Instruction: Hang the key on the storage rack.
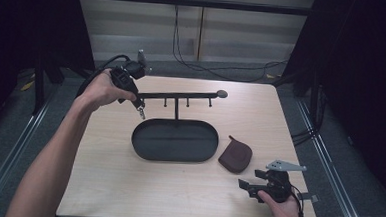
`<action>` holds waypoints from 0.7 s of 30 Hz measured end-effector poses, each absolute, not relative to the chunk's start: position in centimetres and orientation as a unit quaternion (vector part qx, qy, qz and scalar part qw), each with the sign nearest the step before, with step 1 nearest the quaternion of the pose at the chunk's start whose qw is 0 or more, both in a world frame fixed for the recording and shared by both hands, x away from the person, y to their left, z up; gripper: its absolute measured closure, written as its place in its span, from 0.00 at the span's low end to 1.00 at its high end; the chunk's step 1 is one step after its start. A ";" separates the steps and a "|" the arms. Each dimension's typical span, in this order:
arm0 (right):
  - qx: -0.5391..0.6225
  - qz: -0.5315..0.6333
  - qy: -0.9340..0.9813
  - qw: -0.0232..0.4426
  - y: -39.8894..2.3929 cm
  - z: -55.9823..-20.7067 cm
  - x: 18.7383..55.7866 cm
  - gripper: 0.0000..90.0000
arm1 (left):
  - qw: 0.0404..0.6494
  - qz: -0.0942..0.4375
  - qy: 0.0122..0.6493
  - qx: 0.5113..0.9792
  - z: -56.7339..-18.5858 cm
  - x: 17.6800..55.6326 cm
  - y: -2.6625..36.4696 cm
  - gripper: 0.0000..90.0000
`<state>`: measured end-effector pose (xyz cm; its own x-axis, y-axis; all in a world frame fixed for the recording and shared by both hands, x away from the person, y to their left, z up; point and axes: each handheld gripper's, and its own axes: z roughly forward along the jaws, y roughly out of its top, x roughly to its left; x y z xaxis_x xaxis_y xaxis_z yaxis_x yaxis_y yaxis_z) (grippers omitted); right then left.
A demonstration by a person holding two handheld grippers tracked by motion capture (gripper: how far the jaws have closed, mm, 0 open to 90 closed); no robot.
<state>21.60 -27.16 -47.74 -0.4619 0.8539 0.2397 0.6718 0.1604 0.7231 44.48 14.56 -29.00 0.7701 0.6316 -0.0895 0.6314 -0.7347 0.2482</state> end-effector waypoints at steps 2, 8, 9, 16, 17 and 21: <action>0.506 0.404 0.754 0.112 -27.2 -47.7 21.6 0.22 | 0.130 0.004 0.339 0.932 -29.1 44.5 14.5 0.99; 0.507 0.403 0.754 0.113 -27.2 -47.8 21.6 0.22 | 0.130 0.012 0.347 0.929 -28.9 44.3 14.5 0.96; 0.507 0.403 0.753 0.113 -27.1 -47.7 21.6 0.22 | 0.134 0.011 0.347 0.928 -28.8 44.2 14.6 0.94; 0.509 0.404 0.752 0.112 -27.1 -47.7 21.7 0.22 | 0.163 0.010 0.339 0.927 -28.0 43.3 15.7 0.89; 0.509 0.404 0.752 0.112 -27.1 -47.7 21.7 0.22 | 0.171 0.007 0.343 0.924 -28.0 43.1 15.9 0.88; 0.509 0.404 0.752 0.110 -27.2 -47.8 21.8 0.22 | 0.194 0.001 0.363 0.911 -28.2 42.7 17.1 0.77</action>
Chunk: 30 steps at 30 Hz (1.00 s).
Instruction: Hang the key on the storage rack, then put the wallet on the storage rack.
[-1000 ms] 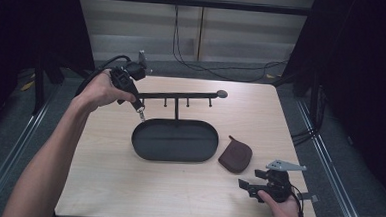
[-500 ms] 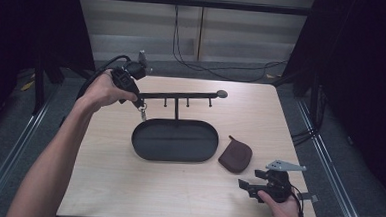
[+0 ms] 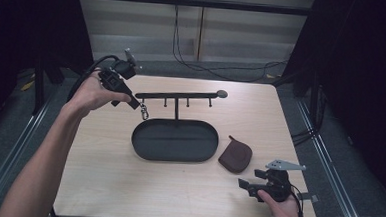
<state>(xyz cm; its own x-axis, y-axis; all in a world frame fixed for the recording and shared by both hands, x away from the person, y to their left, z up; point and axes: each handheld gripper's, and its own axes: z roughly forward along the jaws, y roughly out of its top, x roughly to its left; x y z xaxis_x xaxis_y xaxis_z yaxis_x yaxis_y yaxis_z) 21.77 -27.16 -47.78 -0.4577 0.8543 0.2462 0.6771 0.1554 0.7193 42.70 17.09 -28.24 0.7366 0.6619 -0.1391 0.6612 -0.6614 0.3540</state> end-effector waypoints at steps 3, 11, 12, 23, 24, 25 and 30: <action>0.508 0.404 0.753 0.110 -27.1 -47.8 21.7 0.22 | 0.199 0.002 0.369 0.908 -28.6 42.1 17.7 0.72; 0.504 0.403 0.755 0.112 -27.1 -47.7 21.6 0.22 | 0.249 0.012 0.373 0.894 -29.7 40.6 19.3 0.56; 0.505 0.402 0.756 0.112 -27.1 -47.7 21.6 0.22 | 0.253 0.014 0.374 0.892 -29.9 40.4 19.6 0.54; 0.508 0.403 0.753 0.107 -27.1 -47.7 21.8 0.22 | 0.288 0.051 0.405 0.866 -31.5 38.3 22.9 0.39; 0.508 0.404 0.754 0.106 -27.0 -47.8 21.9 0.22 | 0.293 0.054 0.409 0.863 -31.6 38.1 23.2 0.37; 0.508 0.404 0.754 0.106 -27.0 -47.8 21.9 0.22 | 0.293 0.054 0.409 0.863 -31.6 38.1 23.2 0.35; 0.507 0.406 0.752 0.107 -27.1 -47.8 22.0 0.22 | 0.321 0.060 0.426 0.844 -32.7 37.0 24.5 0.26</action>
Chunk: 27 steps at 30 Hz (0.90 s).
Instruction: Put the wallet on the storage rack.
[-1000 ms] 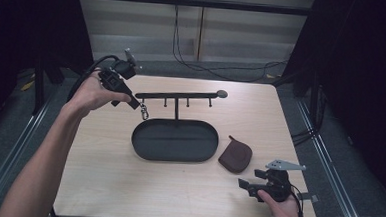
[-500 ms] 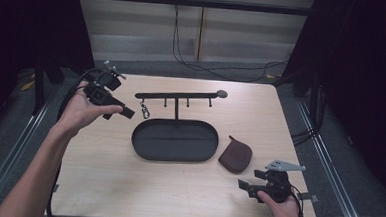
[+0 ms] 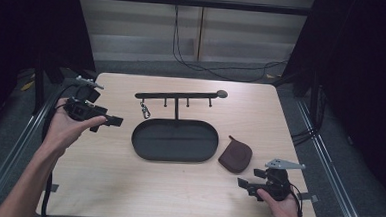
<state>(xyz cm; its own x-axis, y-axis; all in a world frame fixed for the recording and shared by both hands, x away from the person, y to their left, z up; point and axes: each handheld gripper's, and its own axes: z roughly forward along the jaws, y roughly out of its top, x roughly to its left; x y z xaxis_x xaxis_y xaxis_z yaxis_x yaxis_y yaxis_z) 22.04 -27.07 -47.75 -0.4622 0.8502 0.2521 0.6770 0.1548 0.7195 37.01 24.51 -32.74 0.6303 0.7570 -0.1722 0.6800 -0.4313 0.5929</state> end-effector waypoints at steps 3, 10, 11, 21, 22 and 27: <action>0.509 0.406 0.751 0.107 -27.1 -47.7 21.9 0.22 | 0.323 0.058 0.431 0.841 -33.8 36.2 24.8 0.21; 0.507 0.411 0.750 0.110 -27.1 -47.6 21.8 0.22 | 0.367 0.058 0.407 0.835 -36.0 33.6 24.8 0.19; 0.508 0.412 0.749 0.109 -27.2 -47.6 21.8 0.22 | 0.367 0.065 0.408 0.833 -36.6 32.9 24.6 0.19; 0.521 0.425 0.733 0.098 -27.4 -47.5 21.9 0.22 | 0.374 0.077 0.416 0.825 -39.8 30.2 24.4 0.19; 0.521 0.425 0.733 0.098 -27.4 -47.5 21.9 0.22 | 0.376 0.079 0.420 0.822 -40.0 30.0 24.5 0.19; 0.524 0.434 0.726 0.101 -27.4 -47.2 22.1 0.23 | 0.395 0.067 0.423 0.813 -41.3 27.6 25.5 0.20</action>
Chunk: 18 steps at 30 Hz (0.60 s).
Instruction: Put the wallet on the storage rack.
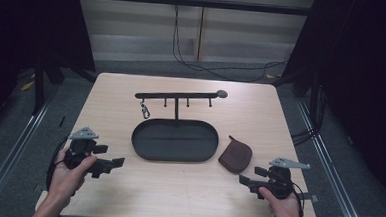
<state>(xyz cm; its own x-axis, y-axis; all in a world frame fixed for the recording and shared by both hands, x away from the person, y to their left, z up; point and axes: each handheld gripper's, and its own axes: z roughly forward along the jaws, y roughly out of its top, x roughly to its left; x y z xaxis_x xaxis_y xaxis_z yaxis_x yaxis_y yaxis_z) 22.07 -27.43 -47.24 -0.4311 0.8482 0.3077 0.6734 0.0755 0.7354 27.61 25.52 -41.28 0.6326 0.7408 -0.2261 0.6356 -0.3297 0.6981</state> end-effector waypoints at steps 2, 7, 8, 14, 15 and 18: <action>0.522 0.434 0.727 0.102 -27.4 -47.1 22.1 0.23 | 0.398 0.067 0.423 0.811 -41.5 27.1 25.6 0.19; 0.515 0.445 0.724 0.110 -27.3 -45.9 22.7 0.27 | 0.408 0.080 0.430 0.801 -42.5 25.5 25.9 0.19; 0.521 0.444 0.721 0.110 -27.4 -45.5 22.8 0.28 | 0.411 0.092 0.442 0.792 -43.4 24.8 25.4 0.19; 0.516 0.437 0.728 0.109 -27.4 -44.2 24.0 0.34 | 0.404 0.070 0.413 0.813 -44.8 23.5 24.4 0.19; 0.516 0.437 0.728 0.109 -27.4 -44.2 24.0 0.34 | 0.404 0.070 0.413 0.813 -44.8 23.5 24.4 0.19; 0.514 0.426 0.736 0.110 -27.4 -43.7 25.2 0.35 | 0.414 0.064 0.404 0.813 -45.2 22.6 24.5 0.19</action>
